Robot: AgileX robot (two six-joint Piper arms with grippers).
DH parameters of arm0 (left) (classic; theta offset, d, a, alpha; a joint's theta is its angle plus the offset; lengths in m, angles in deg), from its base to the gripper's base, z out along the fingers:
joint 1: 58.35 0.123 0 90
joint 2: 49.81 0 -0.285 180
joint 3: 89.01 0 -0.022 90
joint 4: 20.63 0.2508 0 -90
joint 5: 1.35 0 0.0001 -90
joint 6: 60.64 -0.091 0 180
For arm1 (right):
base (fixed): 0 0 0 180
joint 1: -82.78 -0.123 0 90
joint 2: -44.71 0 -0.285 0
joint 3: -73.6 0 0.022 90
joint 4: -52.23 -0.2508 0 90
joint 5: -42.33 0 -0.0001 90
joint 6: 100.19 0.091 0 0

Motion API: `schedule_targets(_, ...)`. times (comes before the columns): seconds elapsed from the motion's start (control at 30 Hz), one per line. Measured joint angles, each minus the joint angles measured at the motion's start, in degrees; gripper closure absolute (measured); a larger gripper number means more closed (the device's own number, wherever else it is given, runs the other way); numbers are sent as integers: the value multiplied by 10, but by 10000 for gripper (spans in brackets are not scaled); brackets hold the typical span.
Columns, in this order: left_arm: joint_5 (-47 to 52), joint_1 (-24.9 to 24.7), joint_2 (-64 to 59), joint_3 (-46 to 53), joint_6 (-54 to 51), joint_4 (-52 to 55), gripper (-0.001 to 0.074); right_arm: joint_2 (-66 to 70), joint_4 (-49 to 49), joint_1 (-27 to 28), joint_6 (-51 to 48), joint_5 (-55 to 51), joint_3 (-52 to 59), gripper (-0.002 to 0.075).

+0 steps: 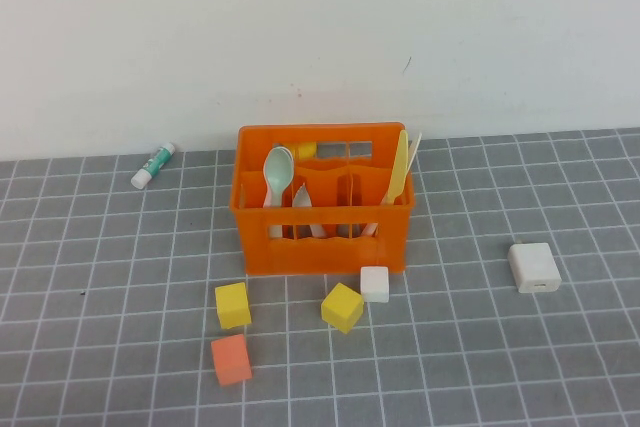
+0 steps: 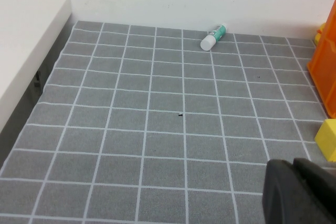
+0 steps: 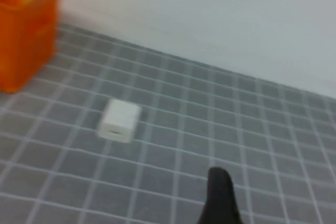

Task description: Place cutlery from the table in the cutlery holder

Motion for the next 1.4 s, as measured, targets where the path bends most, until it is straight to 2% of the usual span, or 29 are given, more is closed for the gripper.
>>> schedule_targets(0.13,0,0,0,0,0,0,736,-25,-24,90,3,15,46,261)
schedule_targets(0.27,0,0,0,0,0,0,736,-26,-29,120,32,31,83,261)
schedule_targets(0.6,0,0,0,0,-2,0,736,-27,-27,120,132,40,84,261)
schedule_targets(0.73,0,0,0,0,-2,0,736,-27,-6,113,139,40,84,261)
schedule_targets(0.93,0,0,0,0,-2,0,736,-27,4,70,142,39,84,261)
schedule_targets(1.4,0,0,0,0,-1,0,736,-27,7,57,127,39,84,261)
